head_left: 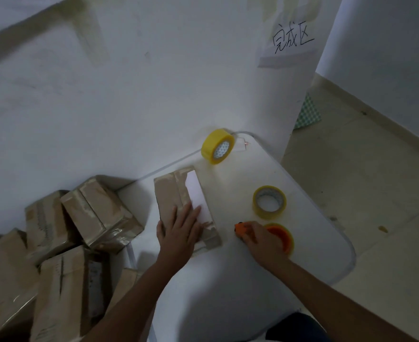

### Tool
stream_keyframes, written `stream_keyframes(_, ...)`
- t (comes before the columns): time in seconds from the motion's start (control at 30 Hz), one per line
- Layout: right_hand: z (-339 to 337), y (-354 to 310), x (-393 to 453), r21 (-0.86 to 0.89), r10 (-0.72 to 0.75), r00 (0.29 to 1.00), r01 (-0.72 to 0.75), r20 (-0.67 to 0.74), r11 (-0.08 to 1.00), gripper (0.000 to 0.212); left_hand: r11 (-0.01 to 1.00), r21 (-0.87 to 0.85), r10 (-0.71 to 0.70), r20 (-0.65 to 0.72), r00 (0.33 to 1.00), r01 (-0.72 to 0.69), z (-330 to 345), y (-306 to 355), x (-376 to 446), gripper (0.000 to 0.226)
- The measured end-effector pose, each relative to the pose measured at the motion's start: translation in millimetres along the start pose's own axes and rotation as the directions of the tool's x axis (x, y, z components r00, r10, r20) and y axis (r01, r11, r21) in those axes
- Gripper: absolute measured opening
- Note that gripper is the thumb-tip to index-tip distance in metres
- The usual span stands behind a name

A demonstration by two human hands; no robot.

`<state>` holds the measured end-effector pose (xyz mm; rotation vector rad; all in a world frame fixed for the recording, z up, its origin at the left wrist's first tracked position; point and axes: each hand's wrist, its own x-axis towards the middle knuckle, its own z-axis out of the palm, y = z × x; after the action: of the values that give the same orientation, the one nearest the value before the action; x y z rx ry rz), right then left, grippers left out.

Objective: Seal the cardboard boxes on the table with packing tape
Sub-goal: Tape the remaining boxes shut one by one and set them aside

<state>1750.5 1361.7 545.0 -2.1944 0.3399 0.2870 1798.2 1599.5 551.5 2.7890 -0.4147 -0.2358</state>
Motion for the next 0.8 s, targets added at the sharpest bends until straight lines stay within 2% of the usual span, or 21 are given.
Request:
stream_keyframes(0.03,4.4,-13.3,2.6,0.277,0.131,0.986,-0.155,0.103,0.948,0.026,1.000,-0.022,0.010,-0.013,1.000,-0.011,-0.9,-1.7,-0.3,0.071)
stream_keyframes(0.07,9.8,-24.0,5.9,0.494,0.213,0.950,-0.301,0.228,0.815,0.025,0.999,-0.035,0.021,-0.023,0.999,-0.022,-2.3,-2.2,-1.3,0.074)
stream_keyframes(0.1,14.6,-31.7,9.8,0.609,0.247,0.911,-0.405,0.329,0.682,0.024,0.999,-0.037,0.027,-0.020,0.999,-0.028,-3.7,-2.0,-2.3,0.076)
stream_keyframes(0.13,17.9,-37.0,13.9,0.662,0.247,0.887,-0.457,0.391,0.593,0.024,0.999,-0.028,0.023,-0.004,1.000,-0.024,-6.1,-1.2,-2.7,0.079)
stream_keyframes(0.2,20.3,-42.0,19.6,0.691,0.238,0.871,-0.487,0.430,0.533,0.027,1.000,-0.015,-0.003,0.039,0.999,0.004,-10.2,1.3,-2.7,0.083)
stream_keyframes(0.33,16.2,-40.8,20.8,0.624,0.223,0.912,-0.400,0.344,0.671,0.023,0.999,0.030,0.013,0.056,0.998,-0.015,-14.0,4.7,-5.9,0.091)
stream_keyframes(0.4,13.0,-35.4,18.6,0.616,0.184,0.935,-0.339,0.303,0.711,0.017,0.997,0.046,0.051,0.047,0.998,-0.054,-15.6,4.4,-5.5,0.083)
stream_keyframes(0.5,7.5,-29.6,14.9,0.612,0.135,0.961,-0.258,0.241,0.748,0.012,0.993,0.063,0.098,0.018,0.995,-0.099,-14.5,3.1,-5.0,0.066)
stream_keyframes(0.63,5.9,-27.9,16.4,0.612,0.122,0.971,-0.226,0.207,0.757,0.008,0.990,-0.014,0.141,-0.019,0.990,-0.141,-5.5,-1.6,-3.9,0.069)
stream_keyframes(0.8,5.8,-27.4,19.4,0.579,0.109,0.975,-0.202,0.191,0.790,0.009,0.986,0.050,0.160,-0.027,0.987,-0.159,0.8,-3.9,-6.5,0.068)
